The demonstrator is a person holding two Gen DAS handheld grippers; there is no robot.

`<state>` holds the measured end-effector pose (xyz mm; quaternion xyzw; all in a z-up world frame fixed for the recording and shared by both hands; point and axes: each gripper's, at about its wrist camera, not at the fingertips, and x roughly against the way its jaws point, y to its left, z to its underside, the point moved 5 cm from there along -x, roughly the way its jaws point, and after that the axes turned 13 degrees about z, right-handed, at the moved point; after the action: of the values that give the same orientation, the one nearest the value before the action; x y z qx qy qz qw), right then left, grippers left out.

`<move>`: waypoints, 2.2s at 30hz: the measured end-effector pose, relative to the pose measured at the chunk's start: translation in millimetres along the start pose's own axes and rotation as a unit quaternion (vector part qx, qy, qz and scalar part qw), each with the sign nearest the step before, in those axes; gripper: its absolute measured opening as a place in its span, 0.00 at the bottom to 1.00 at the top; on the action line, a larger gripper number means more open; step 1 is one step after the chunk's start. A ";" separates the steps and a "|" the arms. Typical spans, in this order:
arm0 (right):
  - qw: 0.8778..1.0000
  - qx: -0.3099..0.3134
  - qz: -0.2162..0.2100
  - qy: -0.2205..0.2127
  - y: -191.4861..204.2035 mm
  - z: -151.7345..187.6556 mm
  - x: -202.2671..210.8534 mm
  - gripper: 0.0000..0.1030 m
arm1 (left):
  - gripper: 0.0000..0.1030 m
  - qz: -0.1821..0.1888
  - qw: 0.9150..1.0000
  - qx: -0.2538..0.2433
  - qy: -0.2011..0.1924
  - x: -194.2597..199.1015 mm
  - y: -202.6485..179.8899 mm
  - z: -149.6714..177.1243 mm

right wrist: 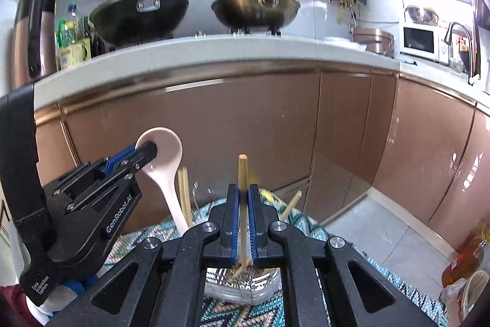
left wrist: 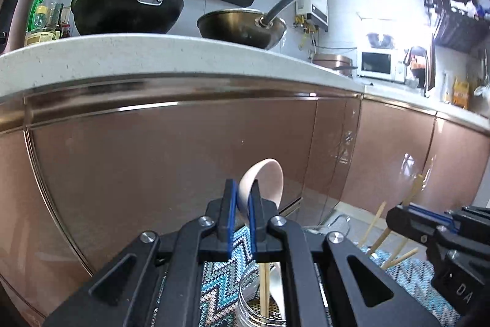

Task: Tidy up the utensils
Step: 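Open the left tool over the rack while the right tool opens, dropping spoon and chopstick, then raise both tools up and away from the wire rack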

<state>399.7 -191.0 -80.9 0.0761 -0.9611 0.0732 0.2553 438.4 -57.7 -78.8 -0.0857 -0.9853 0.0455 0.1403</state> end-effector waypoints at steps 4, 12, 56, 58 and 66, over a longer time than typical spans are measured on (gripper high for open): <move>1.000 -0.001 -0.002 0.013 -3.8 12.9 -6.3 0.06 | 0.07 -0.013 1.000 -0.002 0.003 -9.9 -1.0 12.9; 1.000 0.001 0.004 0.031 -5.9 28.0 -6.9 0.17 | 0.16 -0.008 1.000 -0.009 0.009 -8.3 -6.2 27.5; 0.985 -0.032 0.114 -0.124 -23.8 11.7 276.9 1.00 | 0.74 0.049 0.993 0.075 -0.079 300.6 24.0 -39.4; 0.984 -0.040 0.113 -0.132 -26.7 13.0 290.1 1.00 | 0.75 0.052 0.992 0.075 -0.085 312.2 21.1 -41.3; 0.977 -0.078 0.106 -0.165 -37.3 18.5 335.2 1.00 | 0.77 0.065 0.989 0.076 -0.104 346.6 9.5 -47.6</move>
<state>110.1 -267.3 75.2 -0.0358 -0.9953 0.0108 0.0893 125.5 17.7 58.8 -0.1335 -0.9806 0.1382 0.0396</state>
